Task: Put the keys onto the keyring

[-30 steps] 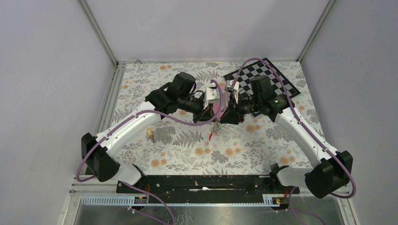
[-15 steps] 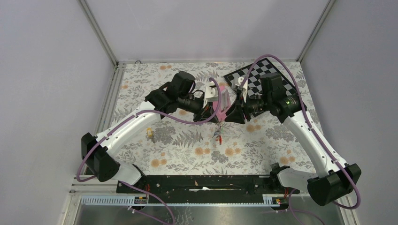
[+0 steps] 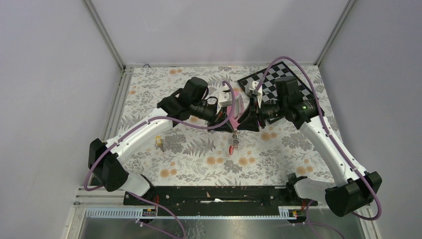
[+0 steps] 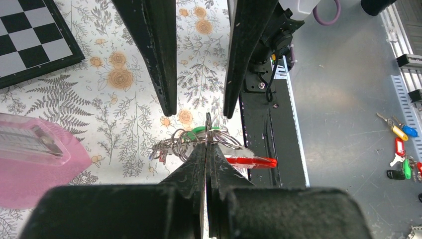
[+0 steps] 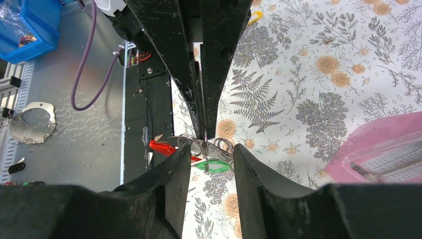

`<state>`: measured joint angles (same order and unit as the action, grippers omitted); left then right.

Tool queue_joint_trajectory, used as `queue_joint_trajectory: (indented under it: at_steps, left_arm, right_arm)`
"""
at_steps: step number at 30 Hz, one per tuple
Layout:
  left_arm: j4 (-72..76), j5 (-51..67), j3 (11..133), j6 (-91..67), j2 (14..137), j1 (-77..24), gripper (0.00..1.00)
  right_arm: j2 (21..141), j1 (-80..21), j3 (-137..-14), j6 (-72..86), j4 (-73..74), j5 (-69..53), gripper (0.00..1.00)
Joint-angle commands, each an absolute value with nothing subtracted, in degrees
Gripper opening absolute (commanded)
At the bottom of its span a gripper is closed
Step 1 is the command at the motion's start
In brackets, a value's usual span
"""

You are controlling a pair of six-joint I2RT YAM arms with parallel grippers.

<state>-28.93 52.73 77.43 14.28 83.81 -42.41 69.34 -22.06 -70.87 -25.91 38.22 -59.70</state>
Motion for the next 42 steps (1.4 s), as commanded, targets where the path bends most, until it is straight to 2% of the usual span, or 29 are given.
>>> queue_joint_trajectory:
  at_steps: [1,13,22,42]
  left_arm:
    - [-24.0,55.6,77.9,12.4,83.7,-42.0,0.0]
    - [-21.5,57.3,77.2,9.3,83.5,-41.4,0.0]
    - [-20.7,58.1,76.5,8.7,83.4,-41.2,0.0]
    - [-16.4,58.5,75.1,4.1,83.8,-40.5,0.0]
  right_arm:
    - [69.0,-21.8,-71.5,-25.9,37.1,-62.1,0.44]
    - [69.1,-21.8,-68.8,-25.1,35.1,-62.2,0.38]
    - [69.4,-21.8,-68.7,-24.1,34.1,-62.3,0.21]
    - [69.8,-21.8,-67.0,-22.2,32.1,-64.9,0.07]
